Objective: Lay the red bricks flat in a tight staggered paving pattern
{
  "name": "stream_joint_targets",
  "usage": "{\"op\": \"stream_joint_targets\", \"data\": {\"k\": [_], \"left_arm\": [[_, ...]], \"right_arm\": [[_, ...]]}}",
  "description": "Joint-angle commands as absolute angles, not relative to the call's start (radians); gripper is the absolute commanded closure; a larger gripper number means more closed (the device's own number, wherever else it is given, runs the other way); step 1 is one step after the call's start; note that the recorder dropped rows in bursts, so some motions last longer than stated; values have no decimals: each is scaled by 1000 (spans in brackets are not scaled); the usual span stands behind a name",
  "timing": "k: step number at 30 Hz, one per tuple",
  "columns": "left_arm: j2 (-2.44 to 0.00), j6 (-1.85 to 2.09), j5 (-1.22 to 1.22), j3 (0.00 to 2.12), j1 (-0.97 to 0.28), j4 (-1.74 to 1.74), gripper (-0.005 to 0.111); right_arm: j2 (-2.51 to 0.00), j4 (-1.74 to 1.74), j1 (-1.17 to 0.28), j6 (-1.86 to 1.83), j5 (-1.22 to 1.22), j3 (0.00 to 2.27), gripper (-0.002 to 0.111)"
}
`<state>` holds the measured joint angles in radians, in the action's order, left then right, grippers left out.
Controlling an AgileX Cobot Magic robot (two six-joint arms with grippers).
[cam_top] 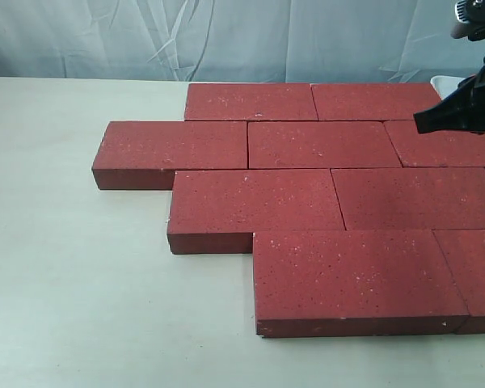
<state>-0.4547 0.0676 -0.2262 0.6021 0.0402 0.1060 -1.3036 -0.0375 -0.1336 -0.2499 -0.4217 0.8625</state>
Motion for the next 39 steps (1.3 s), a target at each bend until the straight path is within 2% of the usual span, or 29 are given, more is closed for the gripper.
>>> {"op": "stream_joint_targets", "data": {"k": [1, 6, 15, 27, 39], "left_arm": [[-390, -94, -98, 455, 40, 251, 106], [-289, -39, -51, 309, 40, 201, 106], [-56, 82, -105, 156, 70, 79, 106], [0, 7, -80, 2, 77, 82, 106], [0, 7, -188, 0, 77, 60, 106]], "right_arm": [[-1297, -36, -130, -250, -409, 861, 109], [-1297, -36, -130, -250, -409, 861, 109], [-1297, -38, -130, -250, -409, 861, 109], [-1297, -39, -130, -250, -407, 861, 109], [-1297, -39, -130, -250, -407, 861, 109]]}}
